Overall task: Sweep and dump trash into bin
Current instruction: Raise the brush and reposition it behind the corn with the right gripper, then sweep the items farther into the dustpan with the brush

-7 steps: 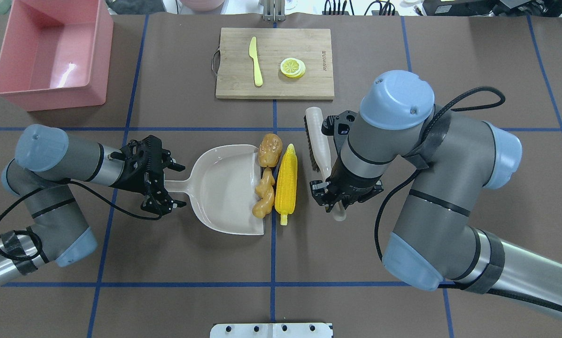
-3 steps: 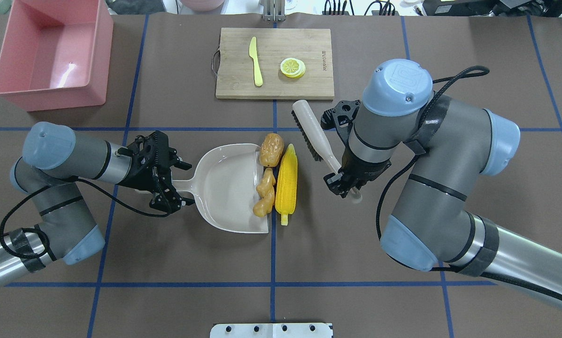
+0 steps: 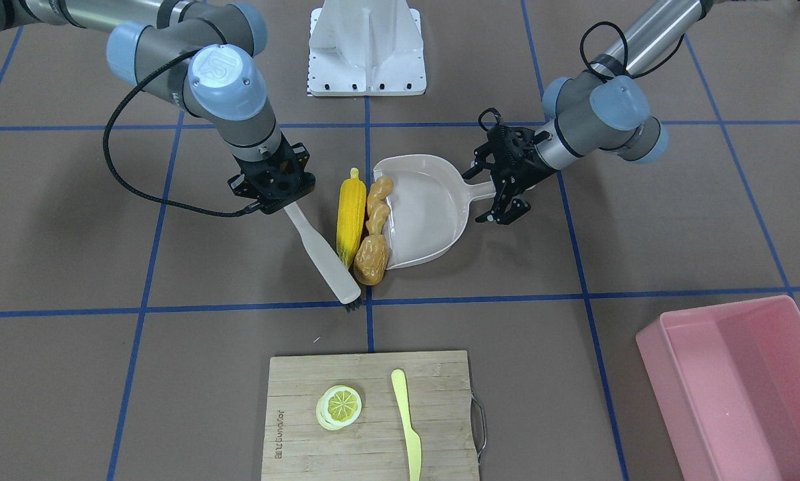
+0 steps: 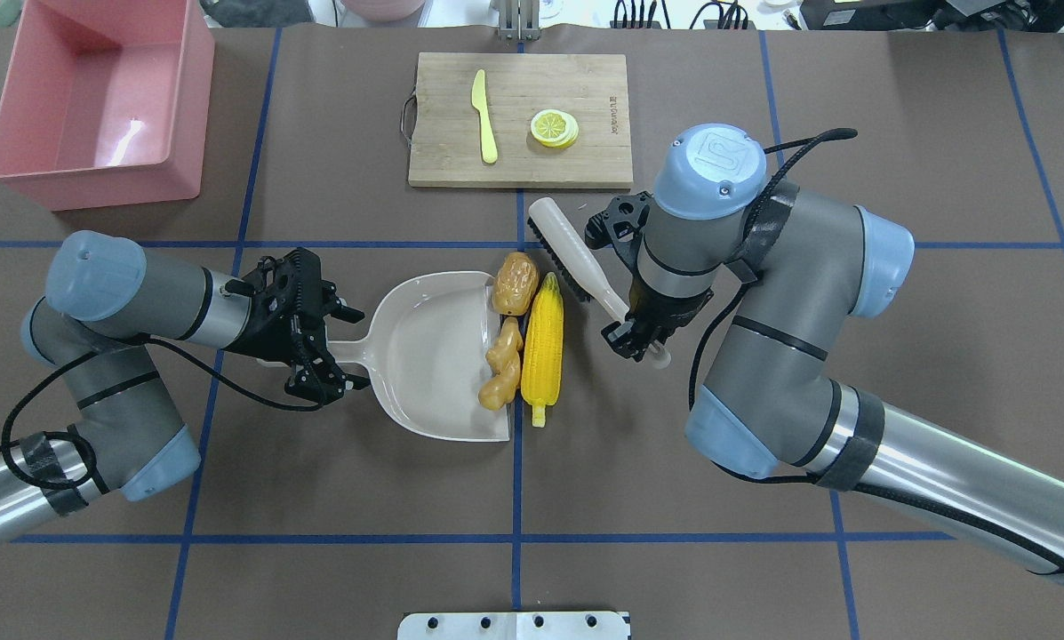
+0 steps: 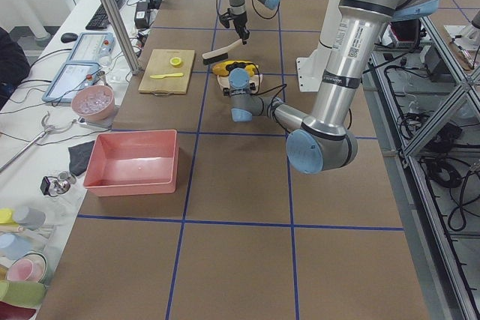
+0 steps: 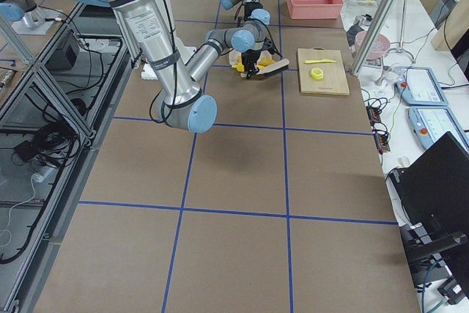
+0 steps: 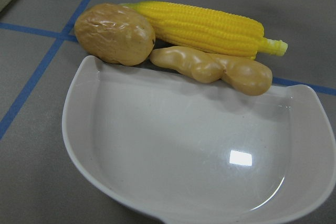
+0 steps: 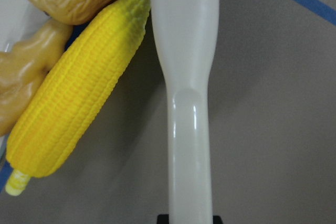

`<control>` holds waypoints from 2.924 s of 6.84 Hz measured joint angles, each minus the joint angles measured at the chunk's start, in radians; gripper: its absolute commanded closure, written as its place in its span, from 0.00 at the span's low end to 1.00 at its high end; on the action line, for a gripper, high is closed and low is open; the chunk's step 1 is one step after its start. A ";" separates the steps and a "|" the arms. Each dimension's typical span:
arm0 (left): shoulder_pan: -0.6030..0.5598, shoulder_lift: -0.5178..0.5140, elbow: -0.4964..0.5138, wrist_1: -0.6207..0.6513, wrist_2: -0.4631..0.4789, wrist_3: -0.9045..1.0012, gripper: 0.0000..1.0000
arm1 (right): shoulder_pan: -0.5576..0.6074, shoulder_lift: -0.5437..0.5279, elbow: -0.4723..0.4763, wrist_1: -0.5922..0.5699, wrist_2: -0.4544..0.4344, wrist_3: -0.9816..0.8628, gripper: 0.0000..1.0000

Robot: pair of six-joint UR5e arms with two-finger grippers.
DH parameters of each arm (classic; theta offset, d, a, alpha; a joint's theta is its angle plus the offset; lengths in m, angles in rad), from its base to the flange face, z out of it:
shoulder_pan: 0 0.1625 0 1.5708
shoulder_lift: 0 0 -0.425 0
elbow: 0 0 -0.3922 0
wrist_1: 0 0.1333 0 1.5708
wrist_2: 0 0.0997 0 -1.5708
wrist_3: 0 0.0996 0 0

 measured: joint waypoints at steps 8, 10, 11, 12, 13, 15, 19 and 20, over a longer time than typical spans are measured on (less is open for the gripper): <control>0.007 0.001 0.000 0.001 0.012 -0.002 0.02 | -0.052 0.053 -0.012 -0.020 0.015 -0.052 1.00; 0.008 0.000 0.000 0.001 0.014 -0.002 0.02 | -0.011 0.039 -0.016 -0.033 0.029 -0.120 1.00; 0.009 0.000 0.000 0.001 0.014 -0.002 0.02 | 0.019 0.033 -0.005 -0.067 0.042 -0.147 1.00; 0.009 0.000 0.000 0.001 0.014 -0.002 0.02 | 0.038 0.030 0.026 -0.130 0.051 -0.139 1.00; 0.010 -0.001 0.000 0.001 0.014 -0.002 0.02 | 0.045 0.023 0.063 -0.185 0.062 -0.089 1.00; 0.010 -0.001 0.000 0.001 0.014 -0.002 0.02 | 0.039 -0.025 0.139 -0.222 0.112 0.119 1.00; 0.011 0.001 0.001 0.001 0.014 -0.001 0.02 | -0.048 -0.053 0.205 -0.214 0.186 0.496 1.00; 0.011 0.001 0.003 0.002 0.014 0.000 0.02 | -0.064 -0.055 0.217 -0.214 0.212 0.564 1.00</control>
